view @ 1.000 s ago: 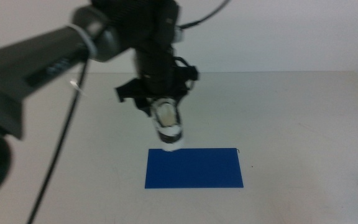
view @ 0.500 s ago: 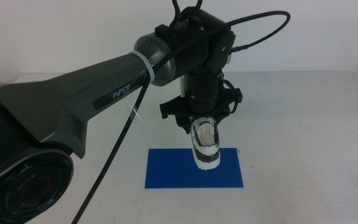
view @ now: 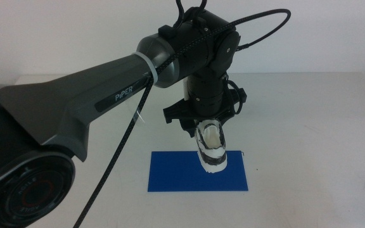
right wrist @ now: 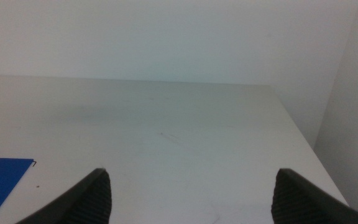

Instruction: Use one arm to grab the shoe from the table and place it on the mat.

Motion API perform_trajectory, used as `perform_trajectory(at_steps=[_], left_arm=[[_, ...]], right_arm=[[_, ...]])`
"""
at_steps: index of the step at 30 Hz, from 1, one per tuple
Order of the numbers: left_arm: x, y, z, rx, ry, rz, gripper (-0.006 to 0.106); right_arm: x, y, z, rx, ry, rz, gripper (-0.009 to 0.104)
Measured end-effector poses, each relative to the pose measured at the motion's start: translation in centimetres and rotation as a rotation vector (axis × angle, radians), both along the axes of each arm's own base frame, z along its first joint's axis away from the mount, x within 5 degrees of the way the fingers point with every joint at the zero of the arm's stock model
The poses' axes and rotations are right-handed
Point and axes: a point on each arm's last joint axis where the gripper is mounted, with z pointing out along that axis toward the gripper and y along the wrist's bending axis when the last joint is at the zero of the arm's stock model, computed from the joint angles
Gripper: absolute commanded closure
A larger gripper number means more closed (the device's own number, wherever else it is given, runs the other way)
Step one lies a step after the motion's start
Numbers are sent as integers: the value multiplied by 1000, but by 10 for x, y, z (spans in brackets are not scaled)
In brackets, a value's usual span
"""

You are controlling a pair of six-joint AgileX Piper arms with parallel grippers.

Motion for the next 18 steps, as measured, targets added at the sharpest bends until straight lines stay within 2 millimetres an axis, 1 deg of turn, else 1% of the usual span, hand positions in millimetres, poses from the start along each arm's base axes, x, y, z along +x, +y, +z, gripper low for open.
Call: perform_trajectory(at_steps=[10,13,18], left_arm=[[0,0,0,-15,6,58,102],[0,0,0,-41,16,155,102],[0,0,0,-121,47,453,102]], right_arm=[[0,0,0,0,0,0,29],[0,0,0,0,0,0,29],[0,0,0,0,0,0,29]])
